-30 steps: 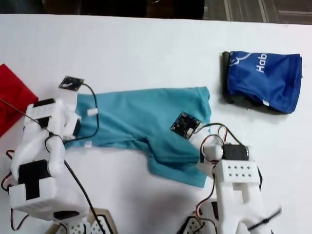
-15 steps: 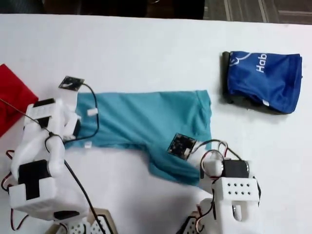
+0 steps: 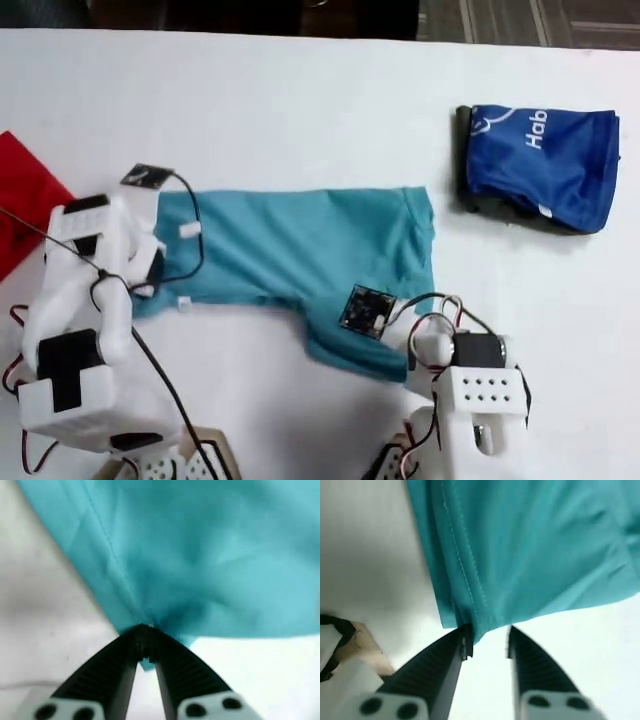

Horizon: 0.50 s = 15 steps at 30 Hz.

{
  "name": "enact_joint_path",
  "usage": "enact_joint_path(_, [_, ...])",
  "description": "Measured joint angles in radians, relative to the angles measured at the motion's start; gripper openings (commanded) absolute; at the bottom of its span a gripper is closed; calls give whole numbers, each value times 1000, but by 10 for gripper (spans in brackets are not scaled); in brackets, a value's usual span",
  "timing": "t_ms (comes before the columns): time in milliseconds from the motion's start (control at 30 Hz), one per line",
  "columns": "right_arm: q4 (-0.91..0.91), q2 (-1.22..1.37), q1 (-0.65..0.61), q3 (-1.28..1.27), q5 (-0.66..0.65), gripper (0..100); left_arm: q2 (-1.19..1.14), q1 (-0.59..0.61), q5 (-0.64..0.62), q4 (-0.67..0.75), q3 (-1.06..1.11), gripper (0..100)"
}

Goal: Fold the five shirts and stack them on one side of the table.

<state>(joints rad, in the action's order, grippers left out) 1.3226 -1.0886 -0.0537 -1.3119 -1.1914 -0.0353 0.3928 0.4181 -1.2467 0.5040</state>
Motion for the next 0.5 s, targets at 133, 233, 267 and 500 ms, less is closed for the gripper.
enact_joint_path(133, [84, 0, 0, 115, 2, 190, 0, -2, 0, -150, -138, 24])
enact_joint_path(233, [107, 0, 0, 222, 60, 190, 0, -2, 0, -249, -273, 24])
enact_joint_path(267, [103, 0, 0, 255, 94, 187, 0, -2, 0, -272, -321, 24])
enact_joint_path(500, [-196, 28, -18, 328, 471, 46, -8, -48, -48, -219, -470, 24])
